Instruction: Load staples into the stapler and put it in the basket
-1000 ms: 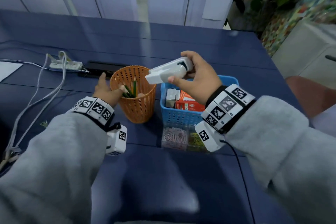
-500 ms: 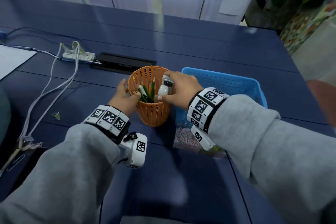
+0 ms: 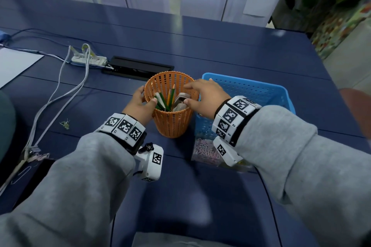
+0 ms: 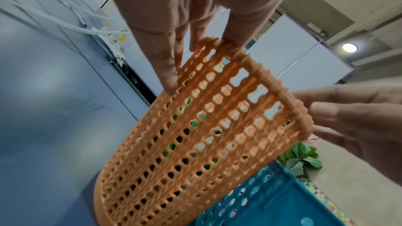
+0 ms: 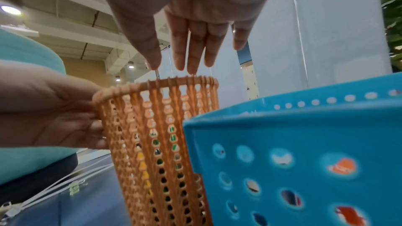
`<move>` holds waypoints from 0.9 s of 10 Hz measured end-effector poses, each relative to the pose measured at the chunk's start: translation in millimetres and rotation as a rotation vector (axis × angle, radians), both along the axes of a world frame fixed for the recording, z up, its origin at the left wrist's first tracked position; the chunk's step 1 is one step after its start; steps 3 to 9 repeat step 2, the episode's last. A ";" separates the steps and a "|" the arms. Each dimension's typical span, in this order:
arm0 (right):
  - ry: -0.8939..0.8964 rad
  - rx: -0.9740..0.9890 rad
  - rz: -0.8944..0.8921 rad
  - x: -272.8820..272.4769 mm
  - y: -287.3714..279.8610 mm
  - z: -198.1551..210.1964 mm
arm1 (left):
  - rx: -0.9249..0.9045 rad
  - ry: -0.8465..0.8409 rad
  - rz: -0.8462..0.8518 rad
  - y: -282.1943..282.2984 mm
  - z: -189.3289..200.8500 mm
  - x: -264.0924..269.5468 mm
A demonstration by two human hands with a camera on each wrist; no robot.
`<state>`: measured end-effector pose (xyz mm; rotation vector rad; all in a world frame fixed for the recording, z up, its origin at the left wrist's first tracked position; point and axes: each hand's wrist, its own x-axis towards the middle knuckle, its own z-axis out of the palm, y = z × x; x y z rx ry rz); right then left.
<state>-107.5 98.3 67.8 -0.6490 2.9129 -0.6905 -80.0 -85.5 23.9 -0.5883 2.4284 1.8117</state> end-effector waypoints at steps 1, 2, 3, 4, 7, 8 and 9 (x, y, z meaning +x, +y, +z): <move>0.002 -0.111 -0.001 10.4 16.0 6.8 | -0.067 0.065 -0.039 1.8 2.0 6.1; 0.040 -0.217 -0.039 21.2 33.8 16.1 | -0.245 0.125 -0.043 5.9 13.3 11.3; 0.040 -0.217 -0.039 21.2 33.8 16.1 | -0.245 0.125 -0.043 5.9 13.3 11.3; 0.040 -0.217 -0.039 21.2 33.8 16.1 | -0.245 0.125 -0.043 5.9 13.3 11.3; 0.040 -0.217 -0.039 21.2 33.8 16.1 | -0.245 0.125 -0.043 5.9 13.3 11.3; 0.040 -0.217 -0.039 21.2 33.8 16.1 | -0.245 0.125 -0.043 5.9 13.3 11.3; 0.040 -0.217 -0.039 21.2 33.8 16.1 | -0.245 0.125 -0.043 5.9 13.3 11.3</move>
